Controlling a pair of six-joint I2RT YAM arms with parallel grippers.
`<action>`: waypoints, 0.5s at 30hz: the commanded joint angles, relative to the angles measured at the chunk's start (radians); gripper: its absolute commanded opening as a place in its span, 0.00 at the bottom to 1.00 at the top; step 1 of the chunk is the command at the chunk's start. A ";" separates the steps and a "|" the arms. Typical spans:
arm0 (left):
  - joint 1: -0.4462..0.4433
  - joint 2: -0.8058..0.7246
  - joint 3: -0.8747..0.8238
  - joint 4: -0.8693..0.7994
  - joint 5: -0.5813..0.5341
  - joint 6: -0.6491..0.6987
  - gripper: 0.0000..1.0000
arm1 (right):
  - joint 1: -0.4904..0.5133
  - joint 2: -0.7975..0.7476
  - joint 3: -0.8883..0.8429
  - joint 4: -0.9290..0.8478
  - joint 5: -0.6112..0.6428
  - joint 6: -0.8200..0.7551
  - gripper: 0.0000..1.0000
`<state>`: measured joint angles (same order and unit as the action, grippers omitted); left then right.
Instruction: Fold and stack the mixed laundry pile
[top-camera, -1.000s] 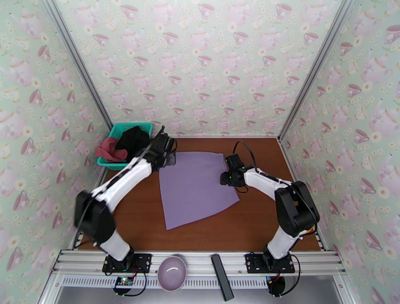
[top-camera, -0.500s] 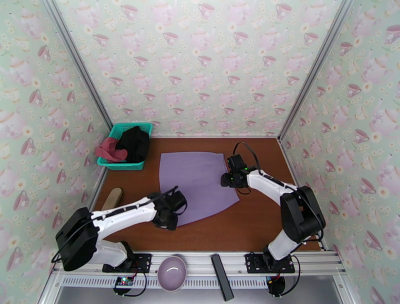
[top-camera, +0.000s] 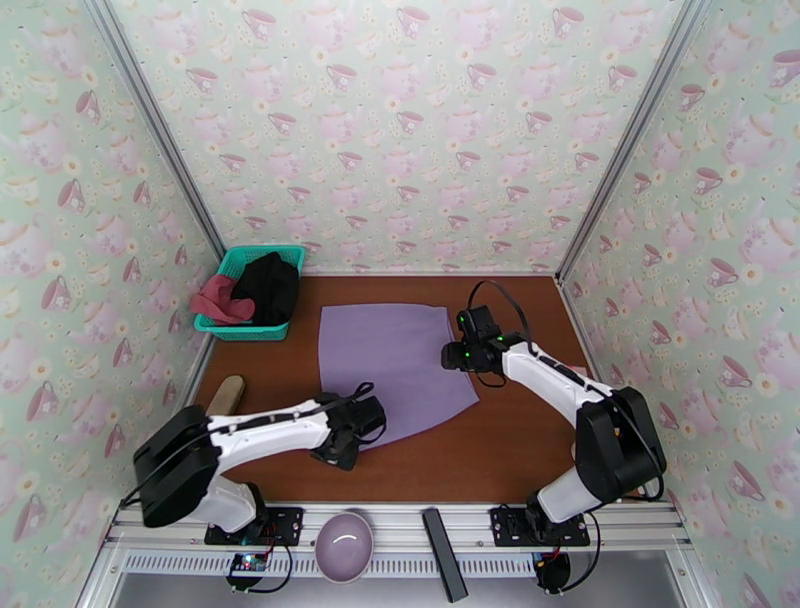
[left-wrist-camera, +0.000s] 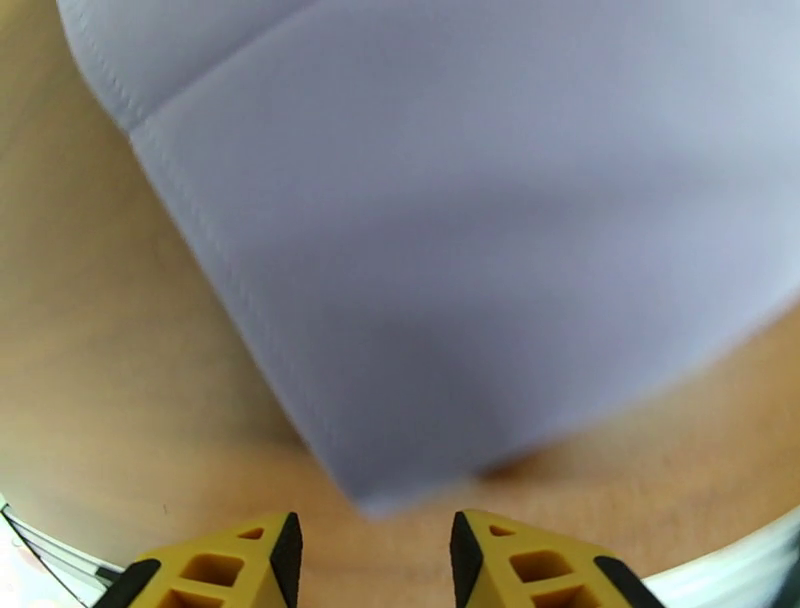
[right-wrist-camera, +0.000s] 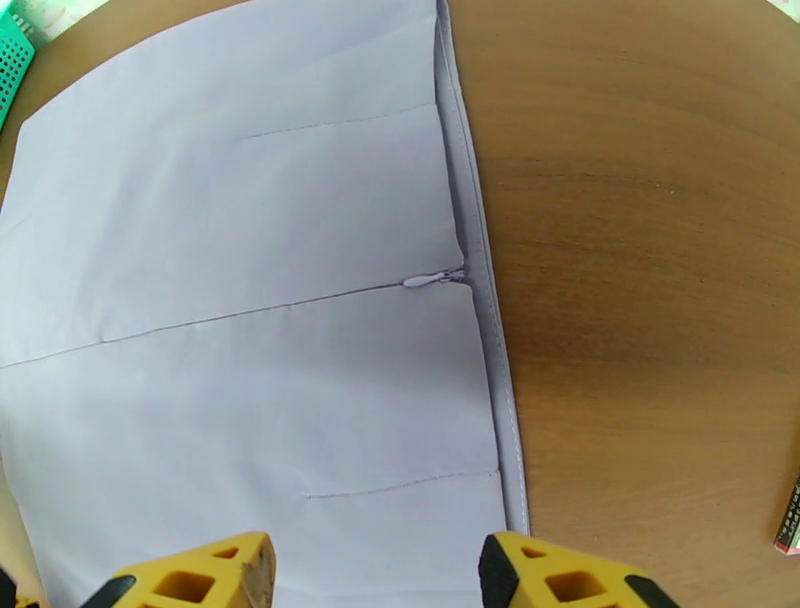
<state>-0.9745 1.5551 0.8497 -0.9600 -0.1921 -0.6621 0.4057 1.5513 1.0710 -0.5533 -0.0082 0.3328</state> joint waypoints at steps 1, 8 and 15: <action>0.011 0.050 0.007 0.057 -0.043 0.007 0.46 | 0.005 -0.024 -0.017 -0.023 -0.006 0.003 0.59; 0.033 0.094 -0.042 0.141 -0.020 -0.016 0.18 | 0.005 -0.031 -0.015 -0.033 0.003 0.003 0.59; 0.117 0.043 -0.026 0.025 -0.092 -0.090 0.00 | 0.005 -0.059 -0.040 -0.053 0.015 -0.025 0.59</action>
<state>-0.8993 1.5959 0.8486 -0.8986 -0.2226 -0.7033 0.4057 1.5288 1.0561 -0.5705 -0.0071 0.3283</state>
